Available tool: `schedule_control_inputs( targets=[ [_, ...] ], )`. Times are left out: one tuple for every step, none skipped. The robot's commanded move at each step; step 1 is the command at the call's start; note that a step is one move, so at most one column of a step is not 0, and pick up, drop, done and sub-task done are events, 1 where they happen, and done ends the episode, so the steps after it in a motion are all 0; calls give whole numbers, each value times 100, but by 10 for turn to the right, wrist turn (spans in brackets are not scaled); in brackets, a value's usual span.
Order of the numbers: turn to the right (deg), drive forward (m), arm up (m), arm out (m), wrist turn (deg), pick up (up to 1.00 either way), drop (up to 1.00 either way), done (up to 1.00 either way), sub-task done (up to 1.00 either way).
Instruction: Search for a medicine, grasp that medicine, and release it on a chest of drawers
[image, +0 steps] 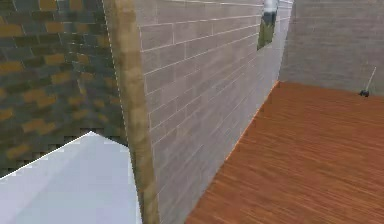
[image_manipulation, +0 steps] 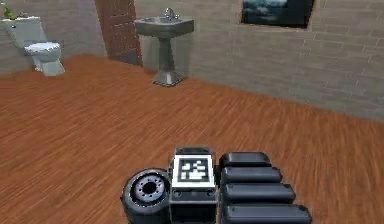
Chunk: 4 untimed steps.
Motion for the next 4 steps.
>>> schedule_control_inputs(
  targets=[
    [-450, 0, 0, 0, 0, 0, 0, 0, 0],
    [-90, 0, 0, 0, 0, 0, 0, 0, 0],
    [0, 100, 0, 0, 0, 0, 0, 0, 0],
    [-30, 0, 0, 0, 0, 0, 0, 0, 0]
  ],
)
